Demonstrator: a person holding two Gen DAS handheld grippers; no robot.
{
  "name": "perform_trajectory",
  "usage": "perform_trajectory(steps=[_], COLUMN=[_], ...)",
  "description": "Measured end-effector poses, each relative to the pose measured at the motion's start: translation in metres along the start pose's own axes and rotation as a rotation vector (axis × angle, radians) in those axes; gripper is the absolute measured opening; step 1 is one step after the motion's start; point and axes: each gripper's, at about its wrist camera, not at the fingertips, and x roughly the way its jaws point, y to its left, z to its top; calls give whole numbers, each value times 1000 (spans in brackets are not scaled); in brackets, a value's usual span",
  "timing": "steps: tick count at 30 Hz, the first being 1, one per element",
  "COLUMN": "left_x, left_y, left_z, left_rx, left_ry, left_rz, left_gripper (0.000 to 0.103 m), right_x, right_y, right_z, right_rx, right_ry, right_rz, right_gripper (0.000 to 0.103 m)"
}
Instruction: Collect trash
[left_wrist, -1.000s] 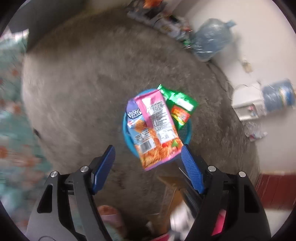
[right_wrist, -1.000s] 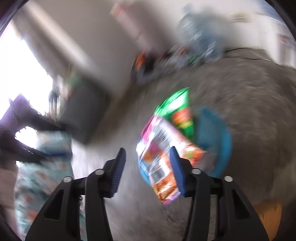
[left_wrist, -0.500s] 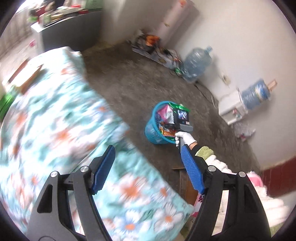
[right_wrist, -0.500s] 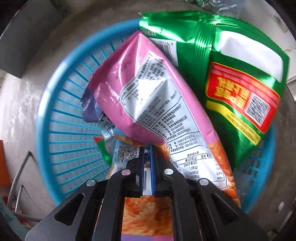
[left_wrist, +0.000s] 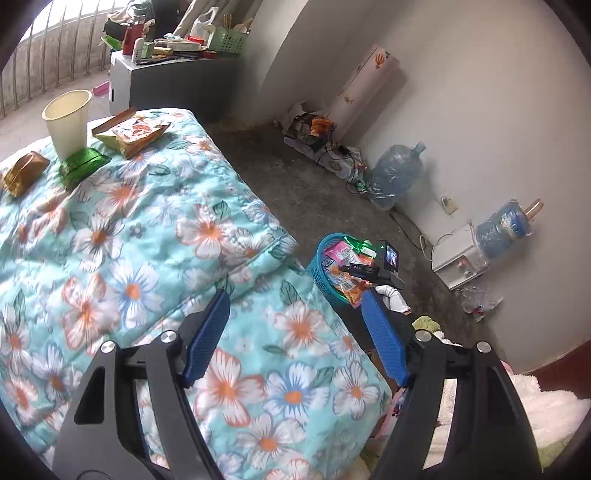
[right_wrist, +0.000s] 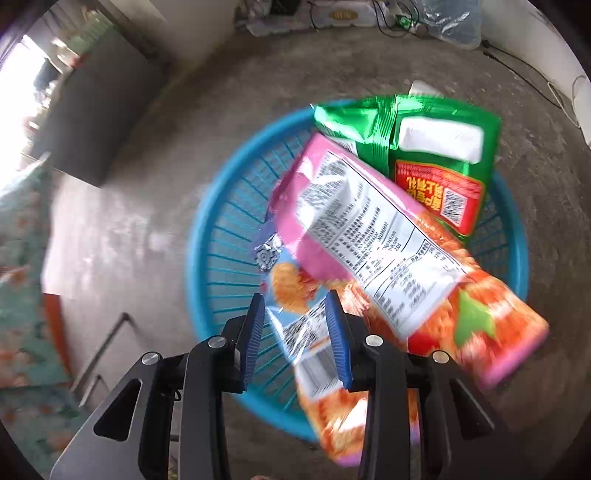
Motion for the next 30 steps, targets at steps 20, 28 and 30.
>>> perform_trajectory(steps=[20,28,30], left_x=[-96,-105,-107], left_y=[-12,-13,-11], left_z=[-104,-141,-149], left_rx=[-54,-100,-123], left_ry=[-319,-324,-330], left_rz=[275,442,460], left_gripper=[94,94,94], right_x=[-347,-377,-379], right_y=[201,243,248], right_z=[-267,-338,-346], right_rx=[-421,-489,-519], right_ry=[-592,-584,-573], right_rz=[220,141,83], right_gripper=[86,96,96])
